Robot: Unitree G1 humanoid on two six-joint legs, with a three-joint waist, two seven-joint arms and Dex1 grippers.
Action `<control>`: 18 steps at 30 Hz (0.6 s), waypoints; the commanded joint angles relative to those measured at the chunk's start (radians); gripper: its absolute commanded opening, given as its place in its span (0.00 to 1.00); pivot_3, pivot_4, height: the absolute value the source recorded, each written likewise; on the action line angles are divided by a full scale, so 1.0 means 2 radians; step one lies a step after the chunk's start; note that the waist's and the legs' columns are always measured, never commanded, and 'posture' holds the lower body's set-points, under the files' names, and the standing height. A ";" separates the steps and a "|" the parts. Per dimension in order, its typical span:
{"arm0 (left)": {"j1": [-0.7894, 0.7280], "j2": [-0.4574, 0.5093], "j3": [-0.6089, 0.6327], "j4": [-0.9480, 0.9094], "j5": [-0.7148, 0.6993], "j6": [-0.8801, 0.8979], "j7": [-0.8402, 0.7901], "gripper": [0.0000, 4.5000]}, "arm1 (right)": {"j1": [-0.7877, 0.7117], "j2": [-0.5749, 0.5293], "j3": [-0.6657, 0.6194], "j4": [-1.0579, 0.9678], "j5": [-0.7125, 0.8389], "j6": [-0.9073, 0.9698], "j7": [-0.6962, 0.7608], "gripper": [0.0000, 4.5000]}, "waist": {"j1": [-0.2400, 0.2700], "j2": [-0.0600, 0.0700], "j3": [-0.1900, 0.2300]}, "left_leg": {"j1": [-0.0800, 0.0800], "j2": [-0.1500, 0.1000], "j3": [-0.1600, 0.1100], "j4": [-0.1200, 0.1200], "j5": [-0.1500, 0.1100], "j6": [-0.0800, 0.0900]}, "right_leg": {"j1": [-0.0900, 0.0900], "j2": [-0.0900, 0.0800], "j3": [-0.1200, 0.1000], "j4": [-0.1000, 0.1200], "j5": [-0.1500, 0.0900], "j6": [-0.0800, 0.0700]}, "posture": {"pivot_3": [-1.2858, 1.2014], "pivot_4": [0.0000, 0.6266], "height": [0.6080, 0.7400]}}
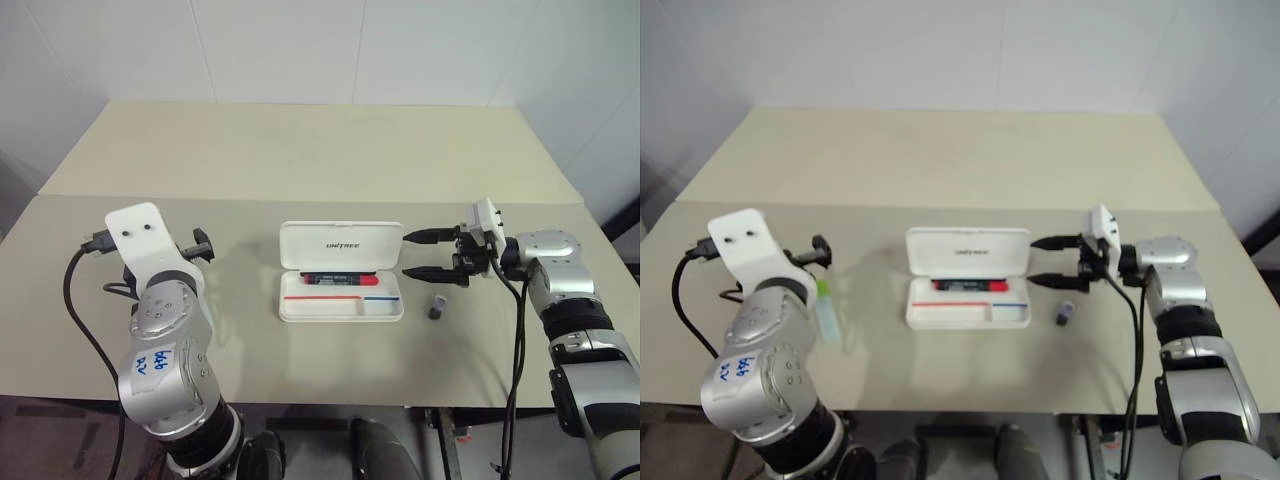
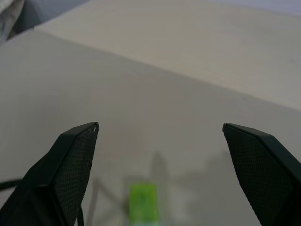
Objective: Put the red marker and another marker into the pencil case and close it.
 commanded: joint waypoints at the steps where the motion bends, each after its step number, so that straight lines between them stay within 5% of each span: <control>1: 0.017 -0.043 -0.002 -0.022 -0.002 -0.008 0.009 1.00 | -0.014 -0.008 0.004 0.007 0.015 -0.013 0.038 1.00 | 0.000 0.000 0.000 | 0.000 0.000 0.000 0.000 0.000 0.000 | 0.000 0.000 0.000 0.000 0.000 0.000 | 0.52 0.24 1.00; 9: 0.042 -0.072 0.010 -0.008 -0.017 0.000 0.014 1.00 | -0.014 -0.010 0.004 0.018 0.011 -0.020 0.038 1.00 | -0.002 0.000 0.000 | 0.000 0.000 0.000 0.000 0.000 0.000 | 0.000 0.000 0.000 0.000 0.000 0.000 | 0.52 0.24 1.00; 18: 0.086 0.110 -0.035 0.021 -0.019 -0.099 -0.054 1.00 | -0.006 -0.006 0.000 0.012 0.009 -0.021 0.038 1.00 | -0.001 0.000 0.000 | 0.000 0.000 0.000 0.000 0.000 0.000 | -0.001 0.000 0.000 0.000 0.000 0.000 | 0.52 0.24 1.00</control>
